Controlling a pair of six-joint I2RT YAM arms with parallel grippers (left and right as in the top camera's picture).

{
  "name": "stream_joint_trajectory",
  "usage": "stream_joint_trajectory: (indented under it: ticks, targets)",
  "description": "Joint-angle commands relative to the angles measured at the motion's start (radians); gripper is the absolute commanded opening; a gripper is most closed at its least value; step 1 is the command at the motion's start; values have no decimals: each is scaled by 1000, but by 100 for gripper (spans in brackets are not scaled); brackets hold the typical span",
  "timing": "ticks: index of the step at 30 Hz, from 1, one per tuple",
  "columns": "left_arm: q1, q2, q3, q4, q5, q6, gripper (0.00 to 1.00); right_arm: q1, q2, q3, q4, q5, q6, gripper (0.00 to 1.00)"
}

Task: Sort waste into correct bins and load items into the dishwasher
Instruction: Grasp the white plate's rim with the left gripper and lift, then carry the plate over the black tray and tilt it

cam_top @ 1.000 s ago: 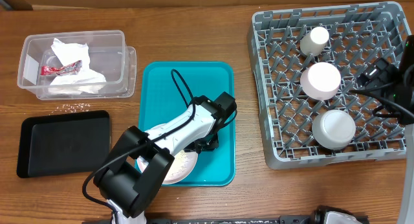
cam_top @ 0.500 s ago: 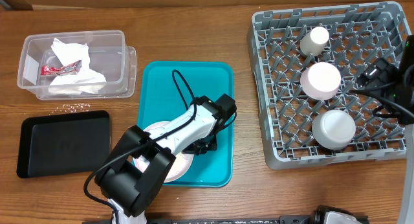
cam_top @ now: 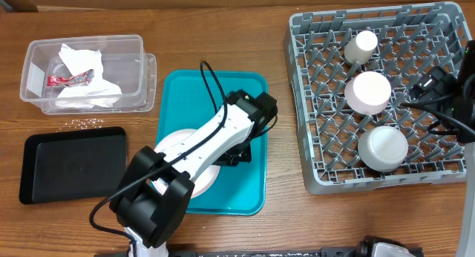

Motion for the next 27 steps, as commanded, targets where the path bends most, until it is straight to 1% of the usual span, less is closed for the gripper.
stream_joint_trajectory:
  ticks: [1,5,8,16,18,24,26,27]
  targets:
    - [10,8,103,-68,-97,4,4,-3,0,20,5,2,1,100]
    - [41,6,185,-138,-119,3,4,-3,0,20,5,3,1,100]
    - [90,2,232,-175,-121,4,4,-3,0,20,5,2,1,100]
    - [298,-3,302,-231,-126,5,4,-3,0,20,5,2,1,100]
    - [382,-3,302,-231,-98,23,4,-3,0,20,5,2,1,100]
    - [562,-3,302,-225,-23,76,4,-3,0,20,5,2,1,100]
    - [614,-3,302,-207,33,117,4,-3,0,20,5,2,1,100]
    - [641,-3,302,-188,82,159,4,-3,0,20,5,2,1,100]
